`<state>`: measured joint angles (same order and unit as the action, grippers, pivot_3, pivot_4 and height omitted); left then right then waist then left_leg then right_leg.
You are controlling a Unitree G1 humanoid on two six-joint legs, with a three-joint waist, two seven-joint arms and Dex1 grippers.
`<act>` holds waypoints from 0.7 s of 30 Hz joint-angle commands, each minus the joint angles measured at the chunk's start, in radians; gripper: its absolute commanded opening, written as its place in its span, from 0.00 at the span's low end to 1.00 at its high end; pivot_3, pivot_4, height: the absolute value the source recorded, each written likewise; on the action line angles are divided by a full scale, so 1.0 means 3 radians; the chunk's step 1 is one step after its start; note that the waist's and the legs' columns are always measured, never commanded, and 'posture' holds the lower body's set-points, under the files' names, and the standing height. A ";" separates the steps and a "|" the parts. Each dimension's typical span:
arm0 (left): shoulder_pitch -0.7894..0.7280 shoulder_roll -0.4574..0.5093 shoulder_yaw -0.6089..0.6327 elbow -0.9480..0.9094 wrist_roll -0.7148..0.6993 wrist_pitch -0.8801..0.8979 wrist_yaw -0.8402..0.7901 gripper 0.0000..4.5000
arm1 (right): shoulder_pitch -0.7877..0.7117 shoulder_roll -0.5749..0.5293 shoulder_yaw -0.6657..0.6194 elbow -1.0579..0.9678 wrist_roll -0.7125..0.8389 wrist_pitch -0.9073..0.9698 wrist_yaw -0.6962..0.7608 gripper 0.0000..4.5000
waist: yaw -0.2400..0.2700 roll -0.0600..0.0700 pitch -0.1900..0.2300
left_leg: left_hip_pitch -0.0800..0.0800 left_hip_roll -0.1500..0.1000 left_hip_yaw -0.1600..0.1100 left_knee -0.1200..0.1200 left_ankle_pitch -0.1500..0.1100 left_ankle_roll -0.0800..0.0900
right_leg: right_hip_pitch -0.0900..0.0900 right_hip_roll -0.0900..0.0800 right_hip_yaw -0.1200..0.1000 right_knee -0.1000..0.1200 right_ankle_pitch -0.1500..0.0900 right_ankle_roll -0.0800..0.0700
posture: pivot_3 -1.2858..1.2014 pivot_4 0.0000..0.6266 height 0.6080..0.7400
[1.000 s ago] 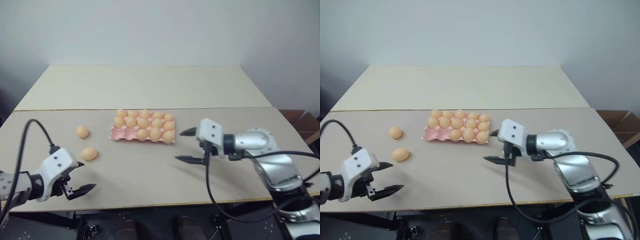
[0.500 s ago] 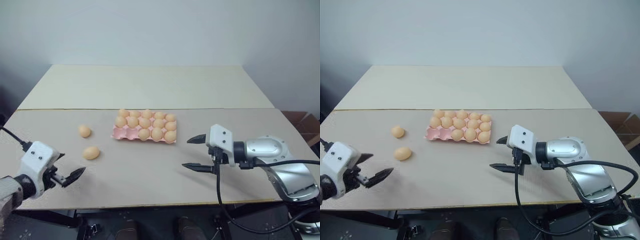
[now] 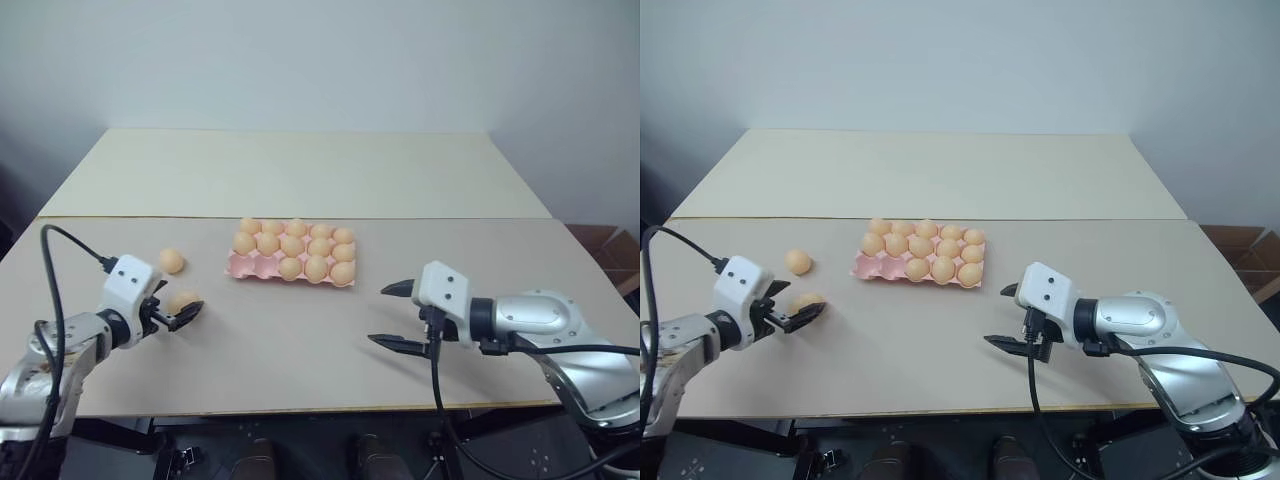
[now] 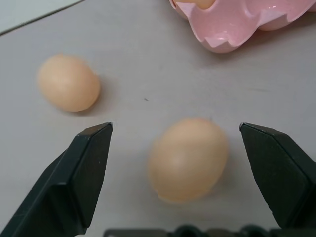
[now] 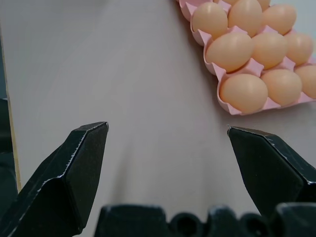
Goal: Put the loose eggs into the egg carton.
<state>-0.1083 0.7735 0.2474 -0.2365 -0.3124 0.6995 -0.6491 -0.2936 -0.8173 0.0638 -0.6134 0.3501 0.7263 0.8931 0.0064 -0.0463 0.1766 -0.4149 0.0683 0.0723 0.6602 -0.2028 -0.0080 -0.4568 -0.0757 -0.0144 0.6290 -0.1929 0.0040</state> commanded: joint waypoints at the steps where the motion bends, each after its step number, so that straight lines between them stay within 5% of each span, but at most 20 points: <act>1: -0.0092 -0.0017 -0.0141 0.0117 0.0090 -0.0121 -0.0004 1.00 | 0.0051 -0.0038 -0.0110 -0.0193 0.0018 0.0008 -0.0105 1.00 | -0.0004 0.0000 0.0000 | 0.0000 0.0000 0.0000 0.0000 0.0000 0.0000 | 0.0000 0.0000 0.0000 0.0000 0.0000 0.0000 | 0.52 0.24 1.00; 5: -0.0178 -0.0055 -0.0245 0.0278 0.0093 -0.0134 -0.0015 1.00 | 0.0096 -0.0023 -0.0113 -0.0256 0.0027 0.0026 -0.0198 1.00 | 0.0003 0.0000 0.0000 | -0.0001 0.0000 0.0000 0.0000 0.0000 0.0000 | 0.0000 0.0000 0.0000 0.0000 0.0003 0.0005 | 0.52 0.24 1.00; 14: -0.0139 -0.0024 -0.0289 0.0310 0.0128 -0.0154 -0.0046 0.46 | 0.0074 -0.0030 -0.0073 -0.0225 0.0016 0.0009 -0.0294 1.00 | 0.0005 -0.0001 0.0000 | 0.0001 0.0000 0.0000 0.0001 0.0000 0.0000 | 0.0001 0.0000 0.0000 0.0001 0.0001 0.0001 | 0.52 0.24 1.00; 21: -0.0093 -0.0034 -0.0264 0.0183 0.0139 -0.0325 -0.0064 0.43 | 0.0047 -0.0016 -0.0029 -0.0194 0.0009 -0.0017 -0.0321 1.00 | 0.0003 -0.0001 0.0000 | 0.0001 0.0000 0.0000 0.0001 0.0000 0.0000 | 0.0001 0.0000 0.0001 0.0001 0.0001 0.0002 | 0.52 0.24 1.00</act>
<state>-0.1414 0.7542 0.1565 -0.1488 -0.2794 0.6350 -0.6675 -0.2638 -0.8177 0.0646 -0.6576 0.3537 0.7301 0.8033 0.0074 -0.0465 0.1764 -0.4147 0.0684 0.0723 0.6606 -0.2028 -0.0079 -0.4565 -0.0757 -0.0141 0.6292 -0.1925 0.0047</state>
